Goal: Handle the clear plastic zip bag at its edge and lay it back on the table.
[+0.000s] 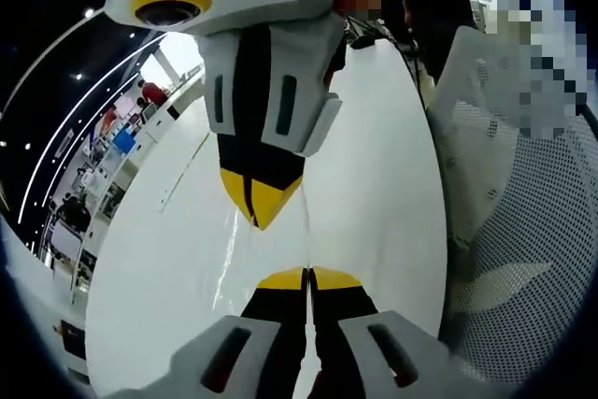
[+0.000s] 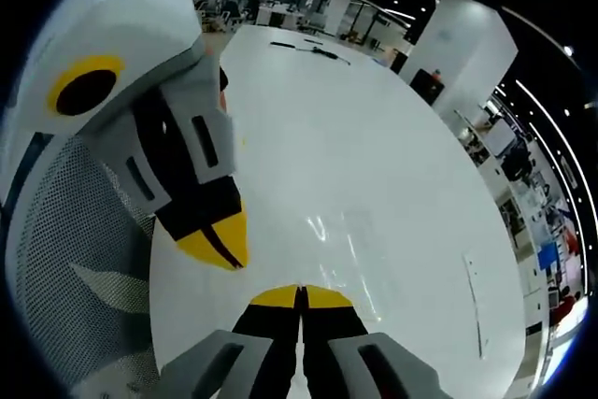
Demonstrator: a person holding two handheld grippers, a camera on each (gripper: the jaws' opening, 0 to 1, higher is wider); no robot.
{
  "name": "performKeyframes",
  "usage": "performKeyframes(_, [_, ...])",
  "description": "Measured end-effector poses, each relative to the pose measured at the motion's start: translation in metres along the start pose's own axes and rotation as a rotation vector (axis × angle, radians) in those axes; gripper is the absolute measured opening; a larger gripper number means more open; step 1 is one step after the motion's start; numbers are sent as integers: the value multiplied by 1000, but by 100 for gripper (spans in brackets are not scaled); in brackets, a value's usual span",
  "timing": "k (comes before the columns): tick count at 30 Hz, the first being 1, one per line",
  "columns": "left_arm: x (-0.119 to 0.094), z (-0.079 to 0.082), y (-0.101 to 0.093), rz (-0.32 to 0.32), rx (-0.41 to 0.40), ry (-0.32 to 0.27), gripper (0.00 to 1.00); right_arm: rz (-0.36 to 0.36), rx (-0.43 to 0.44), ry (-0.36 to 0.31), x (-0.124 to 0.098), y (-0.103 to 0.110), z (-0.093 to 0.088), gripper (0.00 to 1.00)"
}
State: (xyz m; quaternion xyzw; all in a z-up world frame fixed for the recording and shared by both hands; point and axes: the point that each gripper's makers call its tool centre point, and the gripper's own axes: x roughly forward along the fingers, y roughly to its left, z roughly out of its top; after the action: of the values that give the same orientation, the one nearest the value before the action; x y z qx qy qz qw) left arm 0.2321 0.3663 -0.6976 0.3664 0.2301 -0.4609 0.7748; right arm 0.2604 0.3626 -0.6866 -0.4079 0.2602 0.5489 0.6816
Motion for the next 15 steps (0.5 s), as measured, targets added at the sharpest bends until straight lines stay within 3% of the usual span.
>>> performKeyframes(15, [3, -2, 12, 34, -51, 1, 0, 15, -17, 16, 2, 6, -7, 0])
